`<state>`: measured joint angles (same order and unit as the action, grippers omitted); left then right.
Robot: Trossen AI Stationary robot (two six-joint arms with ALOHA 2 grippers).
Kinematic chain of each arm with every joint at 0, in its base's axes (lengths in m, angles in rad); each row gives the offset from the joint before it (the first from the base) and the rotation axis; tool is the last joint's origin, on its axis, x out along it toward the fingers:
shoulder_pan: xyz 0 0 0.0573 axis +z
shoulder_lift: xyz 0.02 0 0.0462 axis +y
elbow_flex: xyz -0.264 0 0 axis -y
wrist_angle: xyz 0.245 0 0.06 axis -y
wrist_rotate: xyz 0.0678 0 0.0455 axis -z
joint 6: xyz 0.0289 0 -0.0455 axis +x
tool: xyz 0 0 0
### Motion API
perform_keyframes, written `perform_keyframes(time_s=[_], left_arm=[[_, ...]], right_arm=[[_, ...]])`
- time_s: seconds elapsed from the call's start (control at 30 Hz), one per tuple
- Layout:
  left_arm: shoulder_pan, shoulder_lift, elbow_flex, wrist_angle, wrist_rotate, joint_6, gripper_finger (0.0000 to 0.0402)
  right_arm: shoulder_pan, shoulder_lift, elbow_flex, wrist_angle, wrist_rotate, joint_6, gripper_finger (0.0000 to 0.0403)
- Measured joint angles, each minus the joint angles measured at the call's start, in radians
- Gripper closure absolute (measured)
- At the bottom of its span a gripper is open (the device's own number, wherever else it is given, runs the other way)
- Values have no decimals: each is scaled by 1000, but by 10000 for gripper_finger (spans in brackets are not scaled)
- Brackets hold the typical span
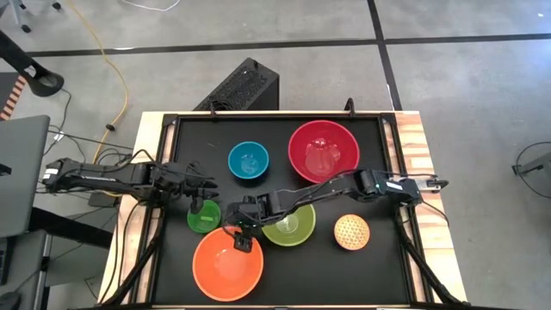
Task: Nest bowls inside each other by size order
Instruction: Stack the orange bowl on top of the red bowl
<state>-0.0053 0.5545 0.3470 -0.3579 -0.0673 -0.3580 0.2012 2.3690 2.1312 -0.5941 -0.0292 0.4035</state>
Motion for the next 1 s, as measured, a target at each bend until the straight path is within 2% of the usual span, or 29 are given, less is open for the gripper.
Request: perform_keyframes(time_s=[0.13, 0.23, 0.3, 0.47, 0.5, 0.57, 0.7, 0.83, 0.93, 1.0], left_arm=[[0, 6, 0, -3, 0, 10, 257], [0, 12, 0, -10, 0, 10, 257], [1, 13, 0, -11, 0, 10, 257], [0, 15, 0, -9, 0, 14, 257], [1, 15, 0, -10, 0, 14, 257], [1, 15, 0, -10, 0, 14, 257], [0, 15, 0, -10, 0, 0, 258], [0, 15, 0, -11, 8, -2, 258], [0, 15, 0, -7, 28, -13, 258], [0, 15, 0, -9, 38, -13, 258]], right_arm=[[0, 13, -1, -5, -2, 15, 130], [-1, 15, 0, -8, -19, 15, 167], [-2, 18, 0, -10, -53, 15, 214], [-24, 17, 0, -14, -143, 25, 371], [-31, 12, 0, -27, -154, 38, 383], [-50, 10, 3, -25, -174, 73, 383], [-91, -17, 35, -63, -277, 90, 388], [-101, -139, 49, -163, -341, 68, 388], [-101, -253, 54, -297, -339, 67, 388], [-90, -324, 53, -398, -279, 64, 388]])
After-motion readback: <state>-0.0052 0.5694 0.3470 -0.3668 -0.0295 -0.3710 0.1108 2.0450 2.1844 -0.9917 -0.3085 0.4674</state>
